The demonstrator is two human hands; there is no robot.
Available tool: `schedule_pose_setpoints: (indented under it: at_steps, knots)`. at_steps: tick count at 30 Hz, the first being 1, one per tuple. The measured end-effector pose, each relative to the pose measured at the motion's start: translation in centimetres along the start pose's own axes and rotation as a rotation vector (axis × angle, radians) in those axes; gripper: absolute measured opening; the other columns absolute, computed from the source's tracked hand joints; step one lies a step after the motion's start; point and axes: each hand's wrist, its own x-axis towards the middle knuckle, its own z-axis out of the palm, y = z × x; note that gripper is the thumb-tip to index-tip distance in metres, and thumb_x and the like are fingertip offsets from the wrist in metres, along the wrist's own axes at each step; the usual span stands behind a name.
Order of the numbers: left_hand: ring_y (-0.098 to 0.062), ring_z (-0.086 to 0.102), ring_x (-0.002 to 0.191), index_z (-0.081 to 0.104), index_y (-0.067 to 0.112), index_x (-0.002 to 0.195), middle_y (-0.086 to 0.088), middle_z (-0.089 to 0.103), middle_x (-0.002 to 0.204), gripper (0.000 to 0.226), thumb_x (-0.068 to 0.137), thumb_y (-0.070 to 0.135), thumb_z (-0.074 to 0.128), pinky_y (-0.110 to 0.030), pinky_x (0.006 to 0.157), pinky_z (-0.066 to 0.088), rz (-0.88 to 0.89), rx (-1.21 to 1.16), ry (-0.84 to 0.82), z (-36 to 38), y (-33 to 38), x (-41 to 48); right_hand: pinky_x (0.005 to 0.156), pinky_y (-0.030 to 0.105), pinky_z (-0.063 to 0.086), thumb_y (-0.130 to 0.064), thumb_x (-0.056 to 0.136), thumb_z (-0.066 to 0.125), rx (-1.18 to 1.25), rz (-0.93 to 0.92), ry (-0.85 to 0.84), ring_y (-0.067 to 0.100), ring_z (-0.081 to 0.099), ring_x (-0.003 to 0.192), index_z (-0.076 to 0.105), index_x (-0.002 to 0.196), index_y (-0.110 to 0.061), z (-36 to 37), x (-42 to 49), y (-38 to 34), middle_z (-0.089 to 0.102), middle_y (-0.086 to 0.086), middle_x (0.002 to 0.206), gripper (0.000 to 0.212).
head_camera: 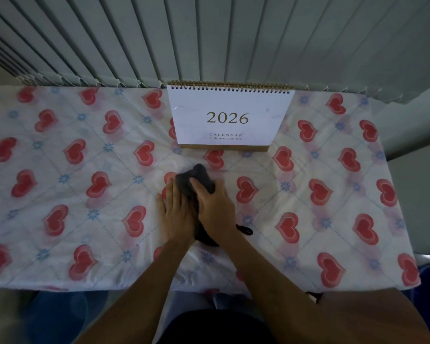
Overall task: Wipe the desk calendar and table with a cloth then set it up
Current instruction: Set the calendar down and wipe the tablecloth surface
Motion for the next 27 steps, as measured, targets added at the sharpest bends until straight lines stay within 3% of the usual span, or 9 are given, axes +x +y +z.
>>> schedule_pose_setpoints:
  at_steps: [3, 8, 11, 13, 15, 19, 21, 27]
  knots:
    - [-0.026, 0.017, 0.151, 0.021, 0.006, 0.154, -0.014, 0.020, 0.162, 0.061, 0.100, 0.034, 0.021, -0.052, 0.122, 0.006, -0.031, -0.020, 0.036, 0.0, 0.3, -0.3, 0.060, 0.031, 0.051, -0.021, 0.096, 0.060, -0.107, 0.055, 0.044, 0.028, 0.057, 0.075, 0.057, 0.138, -0.025, -0.9, -0.3, 4.0, 0.055, 0.017, 0.104, 0.043]
    - [-0.025, 0.014, 0.151, 0.021, 0.007, 0.155, -0.011, 0.018, 0.163, 0.057, 0.103, 0.032, 0.020, -0.049, 0.123, 0.003, -0.038, -0.073, 0.064, 0.2, 0.3, -0.2, 0.068, 0.042, 0.051, -0.012, 0.091, 0.063, -0.262, 0.248, 0.201, 0.038, 0.057, 0.082, 0.060, 0.137, -0.024, -5.7, -1.9, 12.4, 0.056, 0.025, 0.107, 0.047]
    - [-0.023, 0.007, 0.153, 0.017, 0.008, 0.156, -0.009, 0.012, 0.164, 0.058, 0.103, 0.033, 0.015, -0.048, 0.123, 0.000, -0.023, -0.060, 0.056, 0.0, 0.5, -0.3, 0.074, 0.048, 0.053, -0.012, 0.094, 0.058, -0.188, 0.365, 0.264, 0.037, 0.053, 0.082, 0.060, 0.137, -0.021, -8.0, -2.1, 14.9, 0.053, 0.024, 0.107, 0.044]
    - [-0.021, 0.003, 0.153, 0.014, 0.009, 0.156, -0.008, 0.009, 0.165, 0.058, 0.104, 0.033, 0.014, -0.048, 0.123, 0.000, -0.027, -0.065, 0.047, 0.0, 0.4, -0.3, 0.084, 0.040, 0.052, -0.010, 0.096, 0.057, -0.084, 0.442, 0.325, 0.036, 0.054, 0.085, 0.059, 0.138, -0.018, -8.3, -1.4, 13.3, 0.052, 0.023, 0.112, 0.043]
    - [-0.021, 0.002, 0.153, 0.013, 0.010, 0.156, -0.008, 0.007, 0.165, 0.058, 0.104, 0.034, 0.014, -0.050, 0.123, 0.002, -0.040, -0.060, 0.041, 0.1, 0.5, -0.4, 0.085, 0.029, 0.047, -0.010, 0.096, 0.057, -0.042, 0.376, 0.360, 0.035, 0.058, 0.090, 0.059, 0.137, -0.016, -7.3, -0.8, 9.4, 0.053, 0.024, 0.117, 0.041]
    - [-0.024, 0.003, 0.153, 0.012, 0.009, 0.156, -0.011, 0.006, 0.165, 0.062, 0.101, 0.037, 0.016, -0.052, 0.122, 0.002, -0.035, 0.003, -0.021, 0.4, 0.0, -0.1, 0.084, 0.037, 0.051, -0.020, 0.096, 0.058, -0.081, 0.109, 0.209, 0.032, 0.059, 0.095, 0.057, 0.137, -0.022, -1.7, -1.5, 1.8, 0.057, 0.020, 0.114, 0.041]
    - [-0.025, 0.008, 0.152, 0.016, 0.008, 0.155, -0.013, 0.010, 0.164, 0.065, 0.099, 0.039, 0.016, -0.053, 0.122, 0.006, -0.034, 0.035, -0.026, 0.5, -0.3, 0.0, 0.089, 0.042, 0.048, -0.014, 0.090, 0.065, -0.155, 0.052, 0.122, 0.035, 0.057, 0.105, 0.057, 0.137, -0.028, 0.5, -1.9, 1.0, 0.057, 0.017, 0.121, 0.050]
    - [-0.022, 0.006, 0.153, 0.013, 0.009, 0.156, -0.009, 0.010, 0.164, 0.057, 0.104, 0.033, 0.017, -0.049, 0.123, 0.003, -0.024, -0.043, 0.036, 0.0, 0.2, -0.6, 0.093, 0.048, 0.040, -0.003, 0.082, 0.066, -0.287, 0.214, 0.114, 0.042, 0.051, 0.111, 0.055, 0.139, -0.029, -3.3, -2.6, 8.4, 0.050, 0.022, 0.129, 0.064]
